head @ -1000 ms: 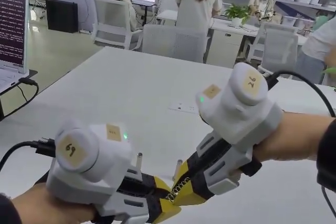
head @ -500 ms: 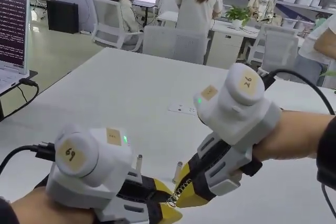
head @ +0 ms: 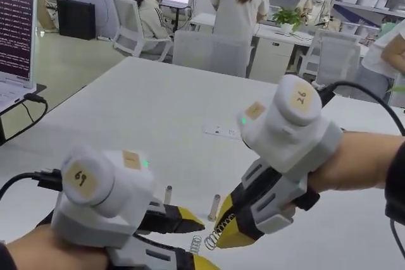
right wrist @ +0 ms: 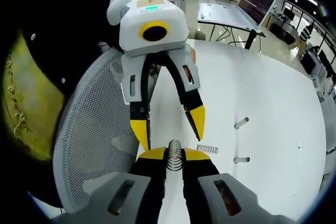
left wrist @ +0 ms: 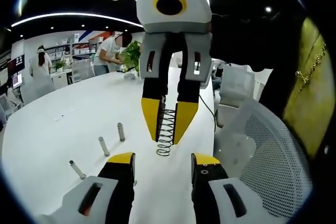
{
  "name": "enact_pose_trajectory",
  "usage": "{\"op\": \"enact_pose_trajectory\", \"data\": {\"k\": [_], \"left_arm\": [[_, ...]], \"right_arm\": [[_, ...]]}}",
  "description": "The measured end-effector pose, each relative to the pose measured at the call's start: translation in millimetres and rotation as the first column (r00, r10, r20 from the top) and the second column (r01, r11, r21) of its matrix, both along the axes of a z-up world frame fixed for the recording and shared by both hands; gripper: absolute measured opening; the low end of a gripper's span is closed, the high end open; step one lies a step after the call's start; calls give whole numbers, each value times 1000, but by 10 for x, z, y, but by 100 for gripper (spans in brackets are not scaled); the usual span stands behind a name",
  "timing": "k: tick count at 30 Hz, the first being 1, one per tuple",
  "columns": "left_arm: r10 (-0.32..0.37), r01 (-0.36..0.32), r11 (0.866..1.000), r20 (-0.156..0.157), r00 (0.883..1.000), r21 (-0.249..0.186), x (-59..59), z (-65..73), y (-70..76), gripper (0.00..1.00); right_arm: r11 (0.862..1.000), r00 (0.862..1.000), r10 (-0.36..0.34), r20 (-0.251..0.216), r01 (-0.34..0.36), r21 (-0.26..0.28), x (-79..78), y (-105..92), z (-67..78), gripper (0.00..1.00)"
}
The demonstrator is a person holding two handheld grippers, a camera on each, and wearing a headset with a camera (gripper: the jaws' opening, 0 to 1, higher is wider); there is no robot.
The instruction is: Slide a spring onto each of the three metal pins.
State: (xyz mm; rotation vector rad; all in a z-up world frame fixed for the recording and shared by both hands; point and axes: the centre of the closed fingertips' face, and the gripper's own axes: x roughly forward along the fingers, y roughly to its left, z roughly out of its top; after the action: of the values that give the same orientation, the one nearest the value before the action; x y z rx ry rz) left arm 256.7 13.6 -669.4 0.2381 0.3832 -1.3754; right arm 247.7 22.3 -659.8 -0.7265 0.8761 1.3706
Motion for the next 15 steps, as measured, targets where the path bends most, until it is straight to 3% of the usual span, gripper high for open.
{"op": "enact_pose_trajectory", "data": {"k": [2, 15], "left_arm": [[3, -3, 1000, -16, 1000, -5, -4, 2, 10, 42], [68, -69, 997, -30, 997, -19, 84, 30, 107, 73]], "right_arm": [[1000, 1000, 0, -1, 0, -1, -1, -2, 0, 8], [1000, 1000, -1, 8, 1, -2, 20, -3, 14, 8]]}}
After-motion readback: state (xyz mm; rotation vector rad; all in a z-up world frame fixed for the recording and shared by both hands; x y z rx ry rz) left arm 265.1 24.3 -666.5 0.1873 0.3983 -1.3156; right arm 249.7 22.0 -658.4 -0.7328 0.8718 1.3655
